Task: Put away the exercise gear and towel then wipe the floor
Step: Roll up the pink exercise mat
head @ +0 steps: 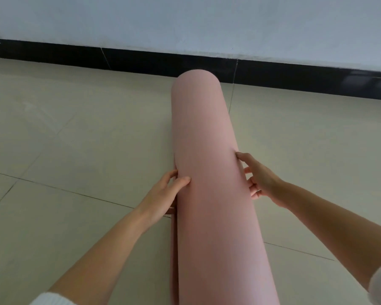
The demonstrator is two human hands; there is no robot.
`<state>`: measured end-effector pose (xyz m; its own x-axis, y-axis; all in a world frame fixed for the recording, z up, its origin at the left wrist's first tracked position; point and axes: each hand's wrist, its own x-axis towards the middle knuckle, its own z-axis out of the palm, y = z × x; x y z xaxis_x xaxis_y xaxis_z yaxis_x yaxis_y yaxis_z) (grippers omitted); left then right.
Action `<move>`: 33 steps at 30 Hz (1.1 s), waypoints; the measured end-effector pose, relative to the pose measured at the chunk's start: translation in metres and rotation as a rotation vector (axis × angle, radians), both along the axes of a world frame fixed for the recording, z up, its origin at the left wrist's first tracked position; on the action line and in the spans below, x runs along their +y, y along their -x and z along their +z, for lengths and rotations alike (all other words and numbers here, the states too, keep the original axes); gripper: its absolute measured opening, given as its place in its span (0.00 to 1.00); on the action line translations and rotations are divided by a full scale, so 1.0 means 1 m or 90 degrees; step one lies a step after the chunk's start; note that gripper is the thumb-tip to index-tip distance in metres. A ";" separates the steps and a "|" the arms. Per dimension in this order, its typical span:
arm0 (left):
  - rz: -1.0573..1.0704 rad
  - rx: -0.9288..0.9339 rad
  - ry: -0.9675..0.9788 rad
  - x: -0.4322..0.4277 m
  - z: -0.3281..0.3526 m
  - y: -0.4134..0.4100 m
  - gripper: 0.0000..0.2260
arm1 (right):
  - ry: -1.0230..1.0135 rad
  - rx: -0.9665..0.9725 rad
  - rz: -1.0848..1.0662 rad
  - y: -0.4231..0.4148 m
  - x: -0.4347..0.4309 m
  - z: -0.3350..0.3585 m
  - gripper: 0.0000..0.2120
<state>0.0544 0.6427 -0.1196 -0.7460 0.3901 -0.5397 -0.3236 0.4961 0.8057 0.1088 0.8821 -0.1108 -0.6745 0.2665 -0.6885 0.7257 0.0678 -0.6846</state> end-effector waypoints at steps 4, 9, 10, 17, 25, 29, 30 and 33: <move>-0.068 -0.044 -0.003 0.030 -0.008 -0.026 0.26 | -0.052 -0.018 0.018 -0.040 0.039 0.009 0.27; -0.003 -0.140 -0.052 0.061 -0.003 -0.031 0.26 | -0.082 -0.034 0.021 -0.063 0.064 0.010 0.26; 0.023 -0.176 -0.085 0.067 -0.001 -0.033 0.26 | -0.081 -0.018 0.007 -0.064 0.064 0.009 0.25; 0.101 -0.155 -0.117 0.086 0.011 -0.044 0.45 | 0.039 0.050 -0.145 -0.069 0.055 0.020 0.13; -0.023 -0.018 -0.151 0.114 0.089 -0.036 0.37 | 0.018 0.202 -0.098 -0.072 0.084 0.108 0.26; -0.075 0.075 -0.188 0.144 0.142 -0.034 0.40 | -0.035 0.305 -0.105 -0.081 0.103 0.163 0.38; -0.079 0.091 -0.189 0.153 0.153 -0.035 0.46 | -0.040 0.325 -0.127 -0.085 0.109 0.175 0.39; -0.114 0.149 -0.182 0.178 0.180 -0.043 0.57 | -0.025 0.371 -0.167 -0.099 0.132 0.208 0.41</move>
